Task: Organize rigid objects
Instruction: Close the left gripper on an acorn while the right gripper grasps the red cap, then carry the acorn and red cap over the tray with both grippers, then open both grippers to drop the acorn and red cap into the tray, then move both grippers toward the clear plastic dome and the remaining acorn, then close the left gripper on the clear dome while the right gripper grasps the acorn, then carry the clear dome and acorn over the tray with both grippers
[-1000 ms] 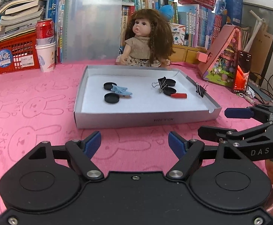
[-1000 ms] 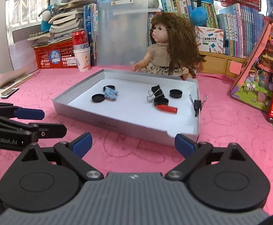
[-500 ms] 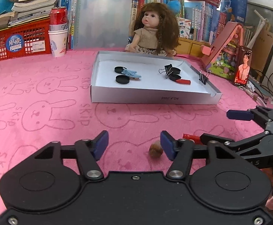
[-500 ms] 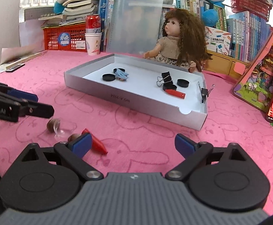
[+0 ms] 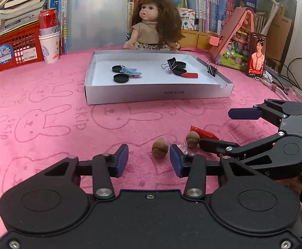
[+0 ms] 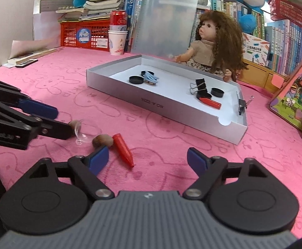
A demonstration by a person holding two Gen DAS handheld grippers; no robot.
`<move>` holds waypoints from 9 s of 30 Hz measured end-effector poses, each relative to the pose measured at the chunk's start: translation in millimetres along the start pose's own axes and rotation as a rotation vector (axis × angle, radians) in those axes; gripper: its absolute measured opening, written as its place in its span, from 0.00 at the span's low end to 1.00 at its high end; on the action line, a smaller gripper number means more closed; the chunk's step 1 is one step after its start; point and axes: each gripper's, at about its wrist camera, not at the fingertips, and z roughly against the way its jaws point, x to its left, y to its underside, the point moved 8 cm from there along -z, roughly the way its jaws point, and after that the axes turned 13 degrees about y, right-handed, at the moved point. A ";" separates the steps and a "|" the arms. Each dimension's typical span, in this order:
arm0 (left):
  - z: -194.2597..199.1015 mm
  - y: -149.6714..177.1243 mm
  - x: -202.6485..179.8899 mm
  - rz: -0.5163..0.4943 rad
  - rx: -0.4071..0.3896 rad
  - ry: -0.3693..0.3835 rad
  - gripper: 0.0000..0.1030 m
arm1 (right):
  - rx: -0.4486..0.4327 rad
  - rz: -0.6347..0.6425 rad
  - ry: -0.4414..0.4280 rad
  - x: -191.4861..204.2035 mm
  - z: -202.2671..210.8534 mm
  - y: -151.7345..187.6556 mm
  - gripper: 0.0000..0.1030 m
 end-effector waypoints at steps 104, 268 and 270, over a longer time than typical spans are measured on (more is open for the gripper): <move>-21.4 -81.1 11.1 0.007 -0.151 -0.038 0.16 | -0.047 -0.183 0.046 -40.7 3.1 -36.6 0.20; -32.3 -56.9 5.9 -0.018 -0.044 0.000 0.30 | -0.073 -0.080 -0.165 -4.9 -3.5 -41.5 0.28; -33.1 -63.3 5.1 -0.021 -0.056 0.001 0.30 | -0.078 -0.091 -0.148 -9.7 -4.3 -45.4 0.28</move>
